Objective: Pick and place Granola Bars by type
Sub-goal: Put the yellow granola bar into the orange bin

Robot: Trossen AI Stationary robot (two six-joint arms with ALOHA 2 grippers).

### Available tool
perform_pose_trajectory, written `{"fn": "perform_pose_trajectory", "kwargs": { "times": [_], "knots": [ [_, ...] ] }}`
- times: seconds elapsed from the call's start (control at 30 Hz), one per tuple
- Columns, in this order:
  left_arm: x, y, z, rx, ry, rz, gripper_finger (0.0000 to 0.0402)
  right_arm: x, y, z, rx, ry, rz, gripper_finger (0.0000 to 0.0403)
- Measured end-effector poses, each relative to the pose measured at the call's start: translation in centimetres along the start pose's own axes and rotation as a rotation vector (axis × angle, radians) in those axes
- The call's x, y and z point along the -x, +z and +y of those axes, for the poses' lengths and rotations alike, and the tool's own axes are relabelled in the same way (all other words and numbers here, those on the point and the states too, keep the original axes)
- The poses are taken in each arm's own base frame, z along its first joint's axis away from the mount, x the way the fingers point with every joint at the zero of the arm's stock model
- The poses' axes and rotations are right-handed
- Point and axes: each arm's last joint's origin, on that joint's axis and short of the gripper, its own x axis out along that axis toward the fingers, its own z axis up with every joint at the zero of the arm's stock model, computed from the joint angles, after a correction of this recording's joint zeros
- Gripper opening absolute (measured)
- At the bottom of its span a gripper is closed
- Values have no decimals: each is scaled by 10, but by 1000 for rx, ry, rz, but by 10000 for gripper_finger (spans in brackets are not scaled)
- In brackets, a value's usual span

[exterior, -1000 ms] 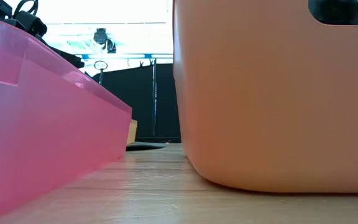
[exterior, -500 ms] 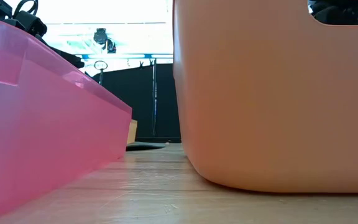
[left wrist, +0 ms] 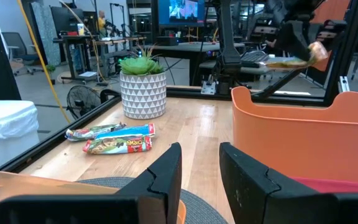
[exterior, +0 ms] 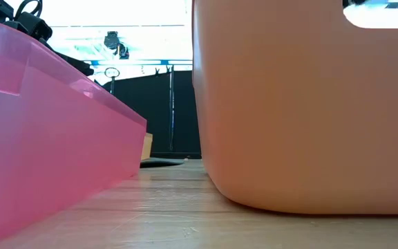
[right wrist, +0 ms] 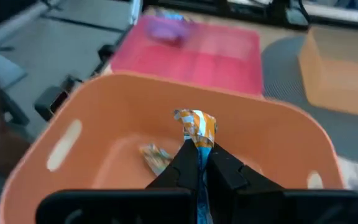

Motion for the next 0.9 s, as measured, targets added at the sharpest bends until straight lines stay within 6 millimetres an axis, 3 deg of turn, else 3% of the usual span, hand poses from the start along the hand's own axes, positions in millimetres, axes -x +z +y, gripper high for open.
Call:
{"fn": "perform_pose_trajectory", "kwargs": {
  "times": [0.3, 0.63, 0.9],
  "knots": [
    [0, 0, 0, 0, 0, 0, 113, -22, 2, -22, -14, 32, -20, 4],
    [0, 0, 0, 0, 0, 0, 113, -58, 4, -29, 53, 107, 59, 4],
    [0, 0, 0, 0, 0, -1, 113, -90, -19, -24, 50, 180, 202, 4]
  ]
}}
